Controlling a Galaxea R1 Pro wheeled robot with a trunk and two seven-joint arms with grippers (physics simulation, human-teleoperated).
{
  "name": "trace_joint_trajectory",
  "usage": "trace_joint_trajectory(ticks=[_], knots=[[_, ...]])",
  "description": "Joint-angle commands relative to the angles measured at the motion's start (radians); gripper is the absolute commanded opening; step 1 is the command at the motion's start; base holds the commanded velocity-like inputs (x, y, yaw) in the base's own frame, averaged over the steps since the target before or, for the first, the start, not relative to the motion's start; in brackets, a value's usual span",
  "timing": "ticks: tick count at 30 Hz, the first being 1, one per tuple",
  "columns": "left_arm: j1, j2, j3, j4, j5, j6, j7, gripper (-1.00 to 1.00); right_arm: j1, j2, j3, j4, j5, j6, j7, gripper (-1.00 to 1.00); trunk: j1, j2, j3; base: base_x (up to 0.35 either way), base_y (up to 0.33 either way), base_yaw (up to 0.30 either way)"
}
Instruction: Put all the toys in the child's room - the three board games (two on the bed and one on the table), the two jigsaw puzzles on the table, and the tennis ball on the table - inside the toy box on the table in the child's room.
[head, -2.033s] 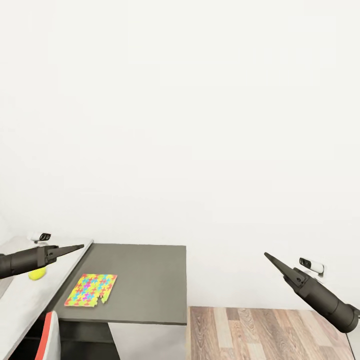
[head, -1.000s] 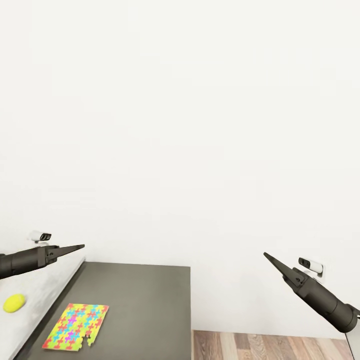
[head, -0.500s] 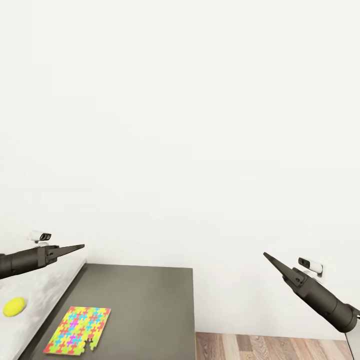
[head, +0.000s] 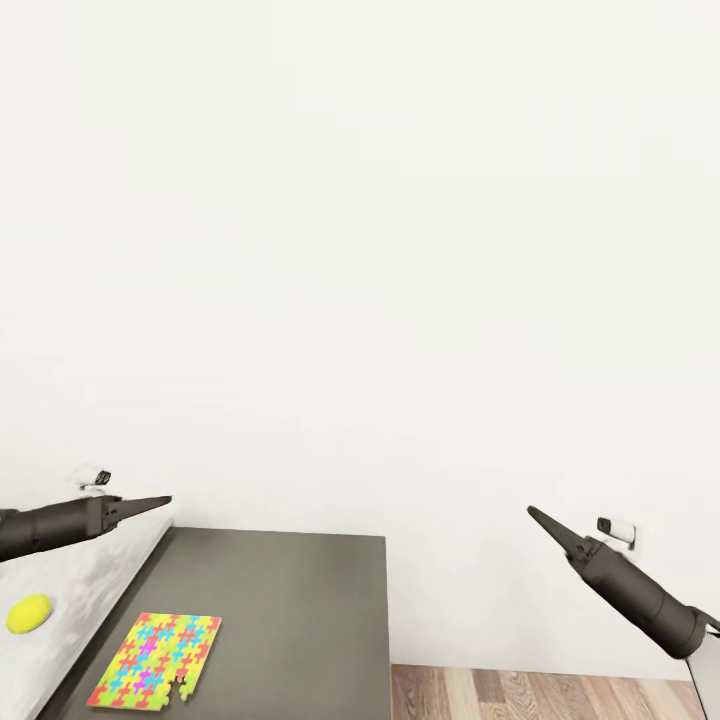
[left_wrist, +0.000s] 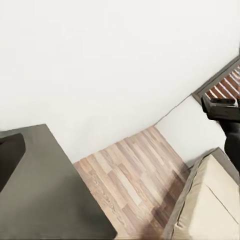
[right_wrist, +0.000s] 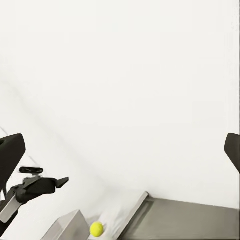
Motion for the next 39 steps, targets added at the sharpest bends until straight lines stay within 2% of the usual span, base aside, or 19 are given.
trace_joint_trajectory(ticks=[1,2,3,4,7,8,9,10,11,14,15,18,21,24,28,39], knots=[[-0.001,-0.003,0.001,0.001,-0.027,0.012,0.051,1.0,0.0,0.0,0.0,0.0,-0.006,0.009,-0.039,1.0,0.0,-0.001,0.0,0.0,0.0,0.0],[-0.002,-0.006,0.0,0.002,-0.039,0.012,0.082,1.0,-0.001,0.0,0.0,0.0,-0.006,0.01,-0.06,1.0,0.0,-0.001,0.0,0.0,0.0,0.0],[-0.005,-0.018,0.0,0.007,-0.059,0.013,0.15,1.0,-0.001,0.0,0.0,0.0,-0.006,0.013,-0.105,1.0,0.0,-0.001,0.0,0.0,0.0,0.0],[-0.007,-0.027,-0.001,0.01,-0.066,0.013,0.187,1.0,-0.001,0.0,0.0,0.0,-0.007,0.014,-0.129,1.0,0.0,-0.001,0.0,0.0,0.0,0.0],[-0.017,-0.095,-0.005,0.066,-0.09,0.016,0.452,1.0,-0.001,0.001,0.003,-0.002,-0.007,0.018,-0.263,1.0,0.0,-0.001,0.0,0.0,0.0,0.0],[-0.022,-0.11,-0.006,0.089,-0.093,0.017,0.546,1.0,0.0,0.0,0.011,-0.002,-0.007,0.018,-0.299,1.0,0.0,-0.001,0.0,0.0,0.0,0.0],[-0.026,-0.115,-0.006,0.098,-0.095,0.017,0.591,1.0,0.0,0.0,0.018,-0.002,-0.007,0.018,-0.315,1.0,0.0,-0.001,0.0,0.0,0.0,0.0],[-0.037,-0.124,-0.007,0.115,-0.096,0.018,0.674,1.0,0.0,-0.002,0.035,-0.002,-0.007,0.018,-0.343,1.0,0.0,-0.001,0.0,0.0,0.0,0.0],[-0.045,-0.128,-0.01,0.123,-0.097,0.018,0.714,1.0,0.0,-0.003,0.045,-0.002,-0.006,0.018,-0.355,1.0,0.0,-0.001,0.0,0.0,0.0,0.0],[-0.074,-0.142,-0.045,0.178,-0.099,0.018,0.895,1.0,-0.005,-0.008,0.093,-0.001,-0.003,0.017,-0.411,1.0,0.0,-0.001,0.0,0.0,0.0,0.0],[-0.079,-0.143,-0.055,0.194,-0.099,0.018,0.923,1.0,-0.005,-0.008,0.098,-0.002,-0.003,0.017,-0.422,1.0,0.0,-0.001,0.0,0.0,0.0,0.0],[-0.115,-0.146,-0.095,0.292,-0.101,0.008,1.06,1.0,-0.008,-0.011,0.112,-0.002,-0.006,0.02,-0.49,1.0,0.0,-0.001,0.0,0.0,0.0,0.0],[-0.15,-0.148,-0.108,0.376,-0.102,-0.002,1.163,1.0,-0.009,-0.012,0.116,-0.002,-0.007,0.028,-0.541,1.0,0.0,-0.001,0.0,0.0,0.0,0.0],[-0.171,-0.149,-0.113,0.431,-0.104,-0.032,1.237,1.0,-0.012,-0.013,0.117,-0.002,-0.007,0.048,-0.589,1.0,0.0,-0.001,0.0,0.0,0.0,0.0],[-0.179,-0.149,-0.114,0.486,-0.125,-0.083,1.299,1.0,-0.013,-0.015,0.117,-0.004,-0.006,0.072,-0.637,1.0,0.0,-0.001,0.0,0.0,0.0,0.0],[-0.183,-0.15,-0.118,0.538,-0.151,-0.141,1.33,1.0,-0.013,-0.015,0.119,-0.011,-0.005,0.082,-0.651,1.0,0.0,-0.001,-0.001,0.0,0.0,0.0]])
